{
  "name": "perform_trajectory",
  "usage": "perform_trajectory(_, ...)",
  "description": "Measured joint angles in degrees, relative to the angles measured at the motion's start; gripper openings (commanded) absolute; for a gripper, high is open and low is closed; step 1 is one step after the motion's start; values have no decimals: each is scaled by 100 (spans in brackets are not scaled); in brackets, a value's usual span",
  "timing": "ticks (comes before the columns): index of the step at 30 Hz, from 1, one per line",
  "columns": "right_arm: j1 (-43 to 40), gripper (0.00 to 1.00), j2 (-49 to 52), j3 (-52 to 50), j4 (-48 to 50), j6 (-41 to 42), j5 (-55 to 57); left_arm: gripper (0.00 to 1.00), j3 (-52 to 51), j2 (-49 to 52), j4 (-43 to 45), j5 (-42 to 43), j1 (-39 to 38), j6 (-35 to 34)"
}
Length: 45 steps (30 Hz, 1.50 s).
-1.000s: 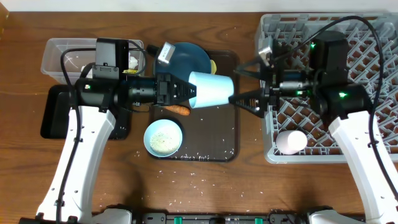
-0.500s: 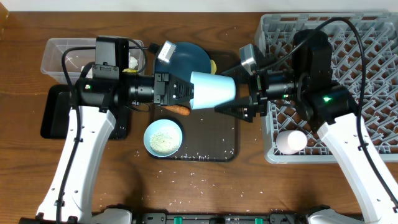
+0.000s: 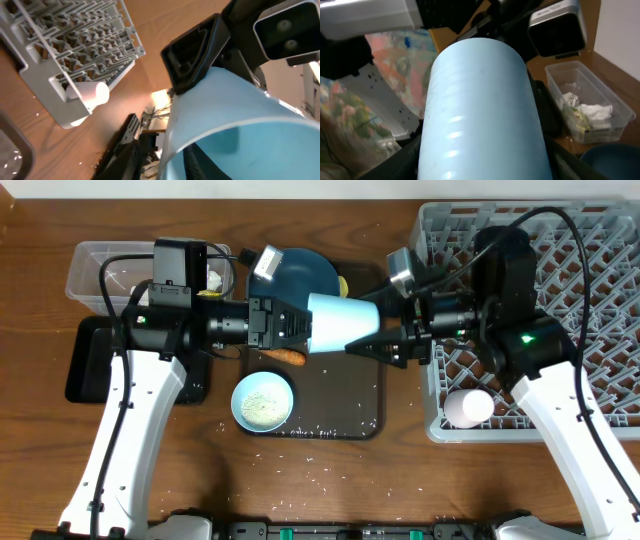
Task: Sort waste into correct bins and load items into the dishwasher rack
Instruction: 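Hand the light-blue cup from the left to the right gripper, then place the light-blue cup upside down in the rack with the right gripper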
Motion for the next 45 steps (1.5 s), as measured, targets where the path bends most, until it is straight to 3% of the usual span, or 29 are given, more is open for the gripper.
perform_trajectory(4, -212, 52, 0, 0, -98, 343, 334, 38, 0, 0, 0, -343, 0, 0)
perform_trajectory(8, -557, 57, -24, 2, -796, 837, 1287, 43, 0, 0, -85, -1154, 0, 7)
perform_trajectory(16, -1202, 57, -181, 146, -2745, 1563, 4092, 43, 0, 11, -804, -4332, -74, 0)
perform_trajectory(21, -1231, 58, -192, 719, -3807, 1725, 5576, 43, 0, 81, -909, -5611, -175, 2)
perform_trajectory(31, -1231, 59, 223, 1268, -5047, 1912, 7141, 44, -155, 367, -907, -6382, -173, 2)
perform_trajectory(45, -1235, 59, 2017, 1268, -4857, 1923, 7318, 44, -256, 601, -907, -6507, -173, 4)
